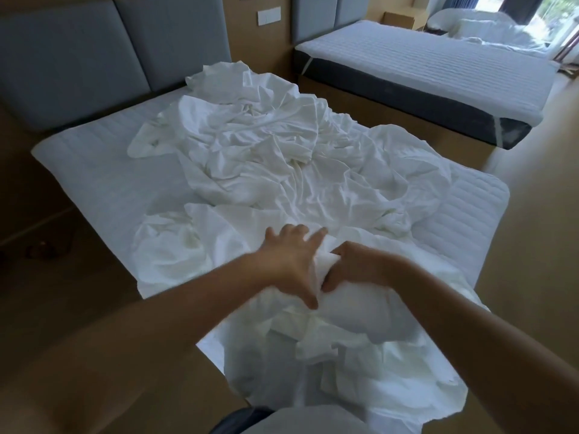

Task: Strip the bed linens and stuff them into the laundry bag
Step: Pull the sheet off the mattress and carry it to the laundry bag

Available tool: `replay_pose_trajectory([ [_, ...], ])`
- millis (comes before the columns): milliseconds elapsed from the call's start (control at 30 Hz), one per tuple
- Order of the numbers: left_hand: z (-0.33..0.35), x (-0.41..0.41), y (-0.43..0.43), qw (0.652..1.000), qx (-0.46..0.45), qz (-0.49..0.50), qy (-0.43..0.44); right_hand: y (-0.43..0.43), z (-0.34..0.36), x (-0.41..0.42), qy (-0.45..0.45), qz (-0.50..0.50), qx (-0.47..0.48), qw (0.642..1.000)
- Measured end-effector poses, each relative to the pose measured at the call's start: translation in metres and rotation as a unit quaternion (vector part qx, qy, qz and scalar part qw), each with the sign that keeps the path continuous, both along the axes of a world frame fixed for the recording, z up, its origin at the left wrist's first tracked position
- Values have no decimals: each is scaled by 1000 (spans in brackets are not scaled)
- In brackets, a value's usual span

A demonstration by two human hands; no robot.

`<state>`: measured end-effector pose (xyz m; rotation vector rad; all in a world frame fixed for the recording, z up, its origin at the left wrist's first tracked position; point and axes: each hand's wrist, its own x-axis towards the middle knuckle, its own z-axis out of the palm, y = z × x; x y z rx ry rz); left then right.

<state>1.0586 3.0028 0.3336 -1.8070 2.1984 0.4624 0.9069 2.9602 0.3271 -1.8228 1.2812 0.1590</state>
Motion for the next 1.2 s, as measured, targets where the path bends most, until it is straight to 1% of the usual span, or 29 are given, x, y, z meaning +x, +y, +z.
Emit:
replay_pose_trajectory([
  [33, -11, -9, 15, 993, -91, -42, -55, -5, 3, -4, -14, -16, 54, 998],
  [67, -27, -14, 30, 975, -188, -79, -87, -8, 7, -7, -26, -35, 99, 994],
  [100, -43, -15, 40, 957, -259, -93, -92, -11, 9, -10, -42, -54, 135, 988],
  [167, -68, -7, 39, 928, -357, -95, -41, -10, 9, -15, -64, -89, 186, 976],
  [200, -70, -2, 32, 924, -370, -99, 18, -8, 5, -17, -75, -121, 218, 965],
  [233, -67, 2, 22, 933, -336, -101, 80, -5, 1, -19, -80, -160, 241, 954],
  [267, -57, 4, 14, 953, -267, -96, 109, -1, 1, -18, -74, -186, 246, 948],
  [300, -48, 6, 7, 974, -178, -90, 104, 0, -3, -19, -68, -176, 216, 958],
  [367, -37, 8, -8, 994, -23, -74, 81, 4, -4, -17, -12, -66, 48, 997],
  [400, -32, 9, -13, 995, 39, -57, 74, 8, -2, -16, 17, -9, -53, 998],
  [467, -28, 12, -25, 987, 117, -18, 110, 25, -1, -11, 88, 116, -195, 970],
  [533, -25, 15, -35, 965, 195, 19, 174, 45, -14, -6, 159, 197, -314, 915],
  [567, -23, 17, -39, 954, 234, 30, 187, 48, -24, -5, 160, 188, -365, 898],
  [633, -15, 19, -44, 943, 262, 52, 198, 41, -34, -5, 69, 121, -427, 893],
  [667, -10, 18, -44, 945, 244, 55, 212, 34, -34, -7, 32, 85, -419, 904],
  [700, -8, 16, -42, 955, 198, 49, 217, 26, -32, -9, 16, 44, -393, 918],
  [733, -7, 11, -38, 973, 123, 34, 191, 19, -28, -12, 16, 2, -354, 935],
  [767, -9, 7, -29, 992, 27, 12, 123, 12, -26, -16, 7, -50, -299, 953],
  [800, -14, 3, -17, 997, -66, -14, 36, 6, -25, -19, -28, -105, -226, 968],
  [867, -40, 0, 7, 972, -213, -70, -77, -4, -24, -29, -136, -177, -56, 973],
  [900, -55, 0, 15, 952, -277, -96, -90, -7, -22, -35, -171, -181, 11, 968],
  [933, -68, 3, 18, 930, -340, -117, -72, -8, -18, -40, -184, -163, 68, 967],
  [1000, -83, 11, 10, 893, -424, -146, 28, -4, -7, -46, -160, -95, 172, 967],
  [1033, -79, 14, 6, 897, -404, -154, 92, -2, -3, -48, -153, -72, 217, 961],
  [1067, -71, 17, 1, 913, -348, -151, 148, 1, 1, -48, -148, -70, 243, 956],
  [1100, -62, 19, -3, 938, -272, -131, 170, 3, 4, -47, -137, -78, 247, 956],
  [1133, -55, 21, -7, 960, -199, -109, 162, 4, 6, -44, -111, -83, 215, 967],
  [1167, -52, 21, -11, 976, -149, -93, 131, 6, 8, -42, -71, -75, 142, 985],
  [1200, -49, 20, -15, 986, -107, -75, 101, 7, 9, -40, -27, -60, 37, 997],
])
